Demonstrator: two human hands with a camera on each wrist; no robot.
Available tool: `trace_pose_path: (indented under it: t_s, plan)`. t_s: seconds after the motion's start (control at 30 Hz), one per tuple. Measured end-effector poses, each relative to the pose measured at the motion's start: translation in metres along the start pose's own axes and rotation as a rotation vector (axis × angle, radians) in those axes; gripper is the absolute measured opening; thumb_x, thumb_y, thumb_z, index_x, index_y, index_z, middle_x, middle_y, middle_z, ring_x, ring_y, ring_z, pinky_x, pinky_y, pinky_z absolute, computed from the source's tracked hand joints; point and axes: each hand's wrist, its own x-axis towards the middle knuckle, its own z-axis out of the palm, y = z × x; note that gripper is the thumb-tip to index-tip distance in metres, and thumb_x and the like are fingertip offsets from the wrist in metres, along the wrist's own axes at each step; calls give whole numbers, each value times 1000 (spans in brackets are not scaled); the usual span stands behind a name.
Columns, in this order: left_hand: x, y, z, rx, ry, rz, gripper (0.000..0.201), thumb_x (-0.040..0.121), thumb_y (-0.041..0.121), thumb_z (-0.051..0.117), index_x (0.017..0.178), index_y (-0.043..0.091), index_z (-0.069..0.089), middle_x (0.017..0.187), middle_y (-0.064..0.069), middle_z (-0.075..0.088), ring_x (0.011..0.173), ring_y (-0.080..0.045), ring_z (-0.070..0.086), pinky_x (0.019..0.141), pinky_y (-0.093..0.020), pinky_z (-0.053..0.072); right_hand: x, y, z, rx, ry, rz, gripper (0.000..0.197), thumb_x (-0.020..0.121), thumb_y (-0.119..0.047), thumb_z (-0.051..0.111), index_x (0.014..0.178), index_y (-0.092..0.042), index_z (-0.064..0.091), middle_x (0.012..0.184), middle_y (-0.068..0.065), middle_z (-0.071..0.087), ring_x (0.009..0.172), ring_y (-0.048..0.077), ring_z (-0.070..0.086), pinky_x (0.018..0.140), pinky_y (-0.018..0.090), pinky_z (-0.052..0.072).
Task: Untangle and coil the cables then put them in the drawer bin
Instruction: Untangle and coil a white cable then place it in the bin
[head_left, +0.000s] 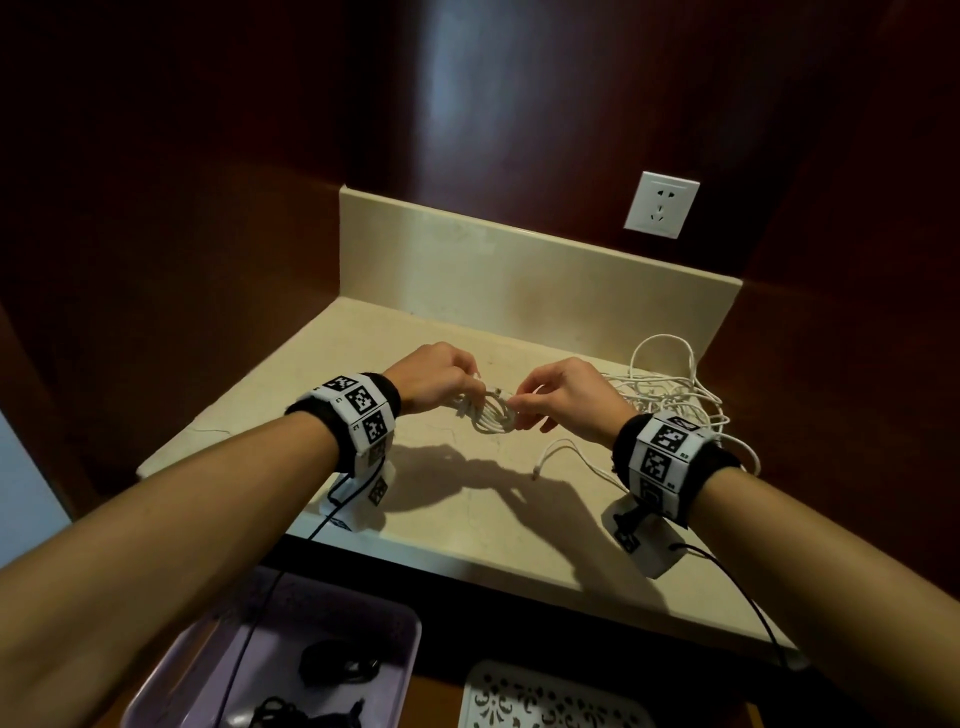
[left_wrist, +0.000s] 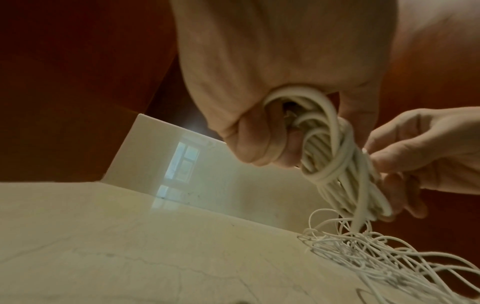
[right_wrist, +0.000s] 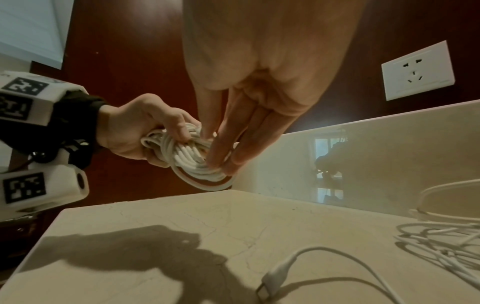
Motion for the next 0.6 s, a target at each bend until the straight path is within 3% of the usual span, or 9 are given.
trace_pose_path:
  t_s: [0.1,0.23,0.3,0.6]
  plan:
    - [4,-2,-2,-23,57,-4,9,72,21,69,70,16,63,84,-11,70,90,-32,66,85,-46,54,2,1,1,-79,8,26,14,83,-24,76,82,-11,72,72,3,75,71,15,73,74,38,60]
    - [8,-1,0,54,95,33,11,80,20,68,73,17,59,80,-2,66,79,-20,60,66,-29,47,7,-3,2,-178,62,38,15,80,-29,78,75,-16,74,65,-2,73,64,8,70,75,36,59]
    - [9,0,2,75,110,50,12,80,20,68,74,18,58,77,1,65,73,-16,59,62,-26,44,8,-6,3,-209,85,53,14,79,-28,78,73,-16,75,62,-4,72,61,4,69,75,34,59]
    - [11,1,7,121,153,67,10,78,20,68,78,18,58,68,5,65,60,-7,57,54,-24,39,15,-12,11,-227,171,115,26,82,-28,72,61,-13,74,59,-2,70,66,12,69,74,32,56]
